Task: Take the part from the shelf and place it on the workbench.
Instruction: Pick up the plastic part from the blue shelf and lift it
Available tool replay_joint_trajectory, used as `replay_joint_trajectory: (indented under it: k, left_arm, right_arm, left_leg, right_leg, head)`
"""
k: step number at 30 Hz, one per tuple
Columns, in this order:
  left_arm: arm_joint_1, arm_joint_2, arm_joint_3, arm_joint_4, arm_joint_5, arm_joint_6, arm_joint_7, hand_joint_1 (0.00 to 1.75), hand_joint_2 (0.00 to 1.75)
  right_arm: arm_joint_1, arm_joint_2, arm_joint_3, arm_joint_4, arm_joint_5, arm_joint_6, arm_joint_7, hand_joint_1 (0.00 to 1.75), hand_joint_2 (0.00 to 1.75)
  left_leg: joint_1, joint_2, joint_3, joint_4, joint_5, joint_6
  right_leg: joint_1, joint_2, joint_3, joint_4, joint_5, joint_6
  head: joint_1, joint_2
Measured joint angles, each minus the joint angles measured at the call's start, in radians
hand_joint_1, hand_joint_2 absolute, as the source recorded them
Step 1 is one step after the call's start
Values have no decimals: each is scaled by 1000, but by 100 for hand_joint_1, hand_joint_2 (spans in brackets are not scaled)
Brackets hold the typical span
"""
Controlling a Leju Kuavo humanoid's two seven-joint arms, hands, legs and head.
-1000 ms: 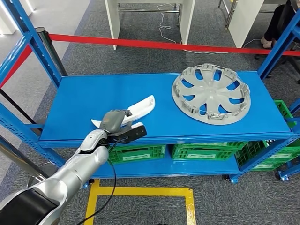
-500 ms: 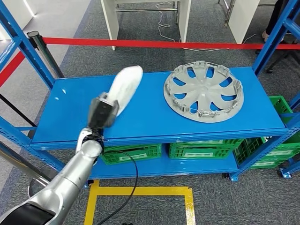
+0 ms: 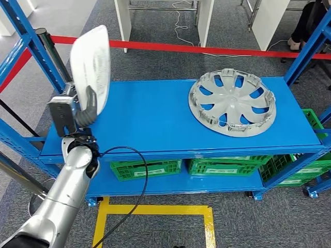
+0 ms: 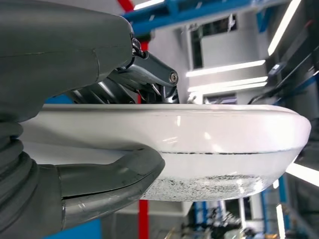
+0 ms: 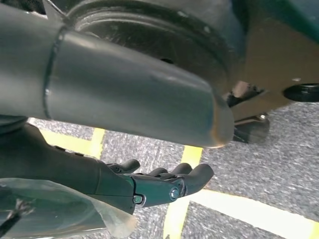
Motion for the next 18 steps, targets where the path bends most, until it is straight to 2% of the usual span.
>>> replay_joint_trajectory:
  k: [1, 3, 4, 5, 8, 9, 10, 12, 13, 14, 15, 16, 18]
  left_arm:
    - [8, 7, 3, -24, 2, 20, -7, 175, 175]
    - [20, 20, 13, -72, 3, 59, -21, 175, 175]
    - [25, 26, 19, -94, 5, 77, -26, 175, 175]
    - [31, 32, 26, -112, 7, 91, -30, 175, 175]
    - [49, 42, 42, -148, 10, 125, -52, 175, 175]
    - [53, 44, 47, -156, 11, 132, -62, 175, 175]
    - [55, 45, 53, -163, 11, 135, -69, 175, 175]
    - [60, 49, 63, -171, 11, 137, -76, 175, 175]
    - [64, 50, 67, -173, 12, 137, -77, 175, 175]
    - [68, 51, 70, -173, 12, 137, -77, 175, 175]
    - [72, 52, 71, -173, 12, 137, -77, 175, 175]
    - [74, 52, 72, -175, 12, 137, -77, 175, 175]
    - [74, 52, 72, -181, 12, 137, -77, 175, 175]
  right_arm:
    - [0, 0, -2, 0, -1, -2, 5, 0, 0]
    - [-1, 0, -5, 0, 2, -11, 27, 0, 0]
    - [-2, 1, -6, 0, 7, -16, 42, 0, 0]
    - [-2, 2, -6, 0, 13, -21, 61, 0, 0]
    - [2, 3, -5, 0, 40, -43, 131, 0, 0]
    - [2, 3, -4, 0, 50, -52, 153, 0, 0]
    - [1, 3, -3, 0, 57, -59, 169, 0, 0]
    - [0, 3, 0, 0, 66, -66, 184, 0, 0]
    - [0, 3, 1, 0, 67, -68, 187, 0, 0]
    - [0, 3, 3, 0, 68, -69, 189, 0, 0]
    - [0, 3, 4, 0, 68, -69, 190, 0, 0]
    - [0, 3, 4, 0, 68, -69, 191, 0, 0]
    - [0, 3, 5, 0, 68, -69, 191, 0, 0]
  left_leg:
    - [1, -1, 0, 2, -1, -2]
    - [0, -2, -2, 12, -6, -9]
    - [-1, -2, -7, 19, -8, -14]
    - [-3, -2, -11, 25, -8, -18]
    - [-1, -3, -18, 34, -11, -29]
    - [1, -3, -23, 48, -27, -35]
    - [2, -3, -35, 82, -55, -40]
    - [6, -3, -79, 209, -132, -49]
    - [8, -3, -100, 273, -163, -52]
    - [9, -3, -109, 311, -177, -52]
    - [10, -3, -99, 309, -173, -52]
    - [10, -3, -69, 266, -151, -49]
    - [9, -4, 21, 116, -101, -42]
  right_leg:
    - [-2, -1, 21, -49, 34, 1]
    - [-3, -2, 86, -184, 96, 0]
    - [-4, -2, 108, -227, 109, -3]
    - [-3, -2, 119, -248, 111, -7]
    - [-1, -1, 119, -251, 112, -24]
    - [-2, -1, 118, -253, 116, -31]
    - [-3, -2, 117, -255, 120, -38]
    - [-2, -3, 109, -256, 126, -47]
    - [-2, -4, 105, -256, 129, -50]
    - [-1, -4, 99, -255, 134, -51]
    - [0, -4, 94, -255, 138, -50]
    - [1, -3, 90, -255, 143, -49]
    - [3, -2, 82, -255, 154, -43]
  head:
    - [0, 0]
    - [1, 0]
    - [1, 0]
    - [1, 0]
    - [-1, 0]
    - [-2, 0]
    - [-4, 0]
    - [-6, 0]
    - [-6, 0]
    - [-6, 0]
    - [-6, 0]
    - [-6, 0]
    - [-6, 0]
